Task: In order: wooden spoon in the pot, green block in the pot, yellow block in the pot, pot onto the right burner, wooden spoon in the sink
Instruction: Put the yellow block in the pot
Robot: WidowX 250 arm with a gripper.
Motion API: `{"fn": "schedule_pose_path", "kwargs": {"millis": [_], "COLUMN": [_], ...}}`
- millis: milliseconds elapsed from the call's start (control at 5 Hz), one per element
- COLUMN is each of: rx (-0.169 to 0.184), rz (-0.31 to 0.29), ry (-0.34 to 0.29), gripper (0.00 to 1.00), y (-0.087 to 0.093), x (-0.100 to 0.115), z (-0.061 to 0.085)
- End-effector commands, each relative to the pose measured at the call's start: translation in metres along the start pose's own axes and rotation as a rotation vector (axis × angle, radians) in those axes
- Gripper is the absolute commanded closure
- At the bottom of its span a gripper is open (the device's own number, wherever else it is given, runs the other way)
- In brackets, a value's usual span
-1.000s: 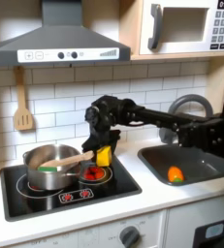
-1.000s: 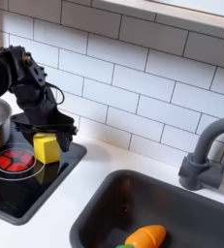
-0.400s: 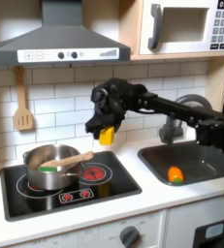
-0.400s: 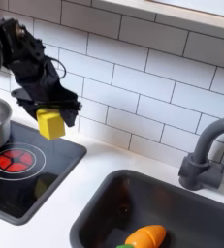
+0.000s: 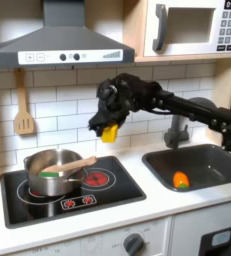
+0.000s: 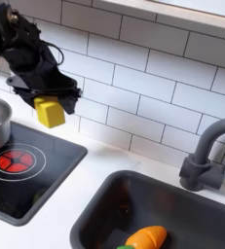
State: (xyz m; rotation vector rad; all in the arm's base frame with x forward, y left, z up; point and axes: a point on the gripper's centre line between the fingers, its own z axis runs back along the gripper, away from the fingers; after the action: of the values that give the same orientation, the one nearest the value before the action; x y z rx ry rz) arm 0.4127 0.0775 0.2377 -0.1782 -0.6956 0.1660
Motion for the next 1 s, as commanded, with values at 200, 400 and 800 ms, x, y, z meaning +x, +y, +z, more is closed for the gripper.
{"fn": "schedule_pose_path", "kwargs": {"millis": [200, 400, 800], "rx": [0.078, 0.113, 0.179], "rz": [0.133, 0.156, 0.219], "ry": [-0.046, -0.042, -0.052], "gripper": [1.0, 1.0, 1.0], "y": [0.048, 0.064, 0.098], "x": [0.001, 0.002, -0.006], "z": [0.016, 0.017, 0.028]}}
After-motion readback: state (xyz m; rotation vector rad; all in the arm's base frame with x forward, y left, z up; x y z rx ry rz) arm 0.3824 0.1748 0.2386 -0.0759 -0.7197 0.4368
